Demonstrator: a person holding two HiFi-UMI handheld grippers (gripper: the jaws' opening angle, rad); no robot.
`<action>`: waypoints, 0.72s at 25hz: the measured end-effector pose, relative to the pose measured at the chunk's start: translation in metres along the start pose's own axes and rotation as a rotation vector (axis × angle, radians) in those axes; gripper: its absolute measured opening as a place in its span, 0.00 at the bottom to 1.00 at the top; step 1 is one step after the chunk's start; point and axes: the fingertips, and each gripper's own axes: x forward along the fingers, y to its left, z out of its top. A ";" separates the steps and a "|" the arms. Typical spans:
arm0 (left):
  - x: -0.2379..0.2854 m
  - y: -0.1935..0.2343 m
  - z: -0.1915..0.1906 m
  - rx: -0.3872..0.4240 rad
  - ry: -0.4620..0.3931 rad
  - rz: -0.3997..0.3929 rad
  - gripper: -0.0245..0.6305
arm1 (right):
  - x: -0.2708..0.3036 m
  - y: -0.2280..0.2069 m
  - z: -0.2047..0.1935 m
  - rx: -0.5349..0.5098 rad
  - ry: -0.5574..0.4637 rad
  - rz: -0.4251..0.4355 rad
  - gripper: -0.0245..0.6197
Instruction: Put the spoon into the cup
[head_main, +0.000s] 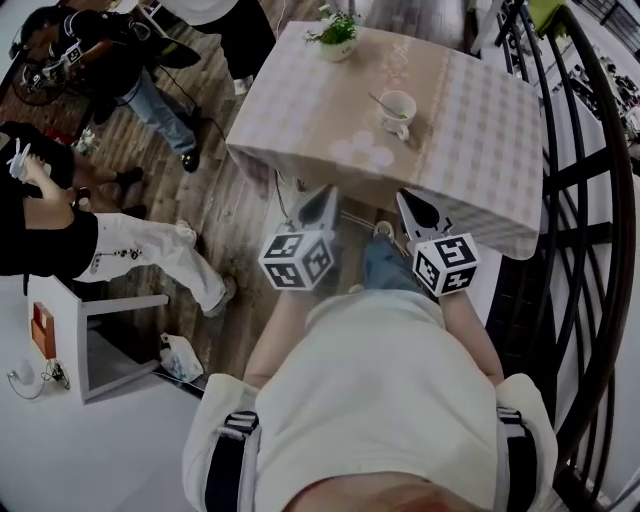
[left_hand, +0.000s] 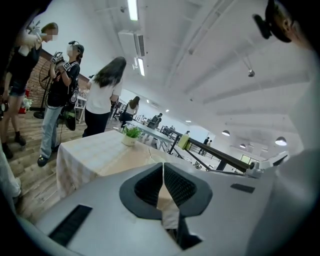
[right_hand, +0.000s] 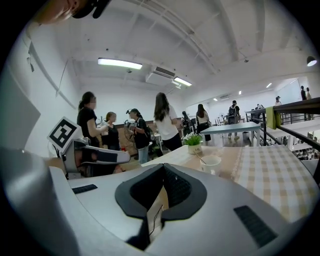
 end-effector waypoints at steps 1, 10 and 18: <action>-0.005 -0.001 -0.001 -0.003 -0.003 0.000 0.05 | -0.002 0.003 -0.001 -0.005 0.002 0.004 0.04; -0.028 -0.012 -0.009 -0.010 -0.015 0.008 0.05 | -0.019 0.017 -0.007 -0.027 0.008 0.030 0.04; -0.036 -0.016 -0.011 -0.012 -0.014 0.004 0.05 | -0.024 0.023 -0.007 -0.061 -0.003 0.024 0.04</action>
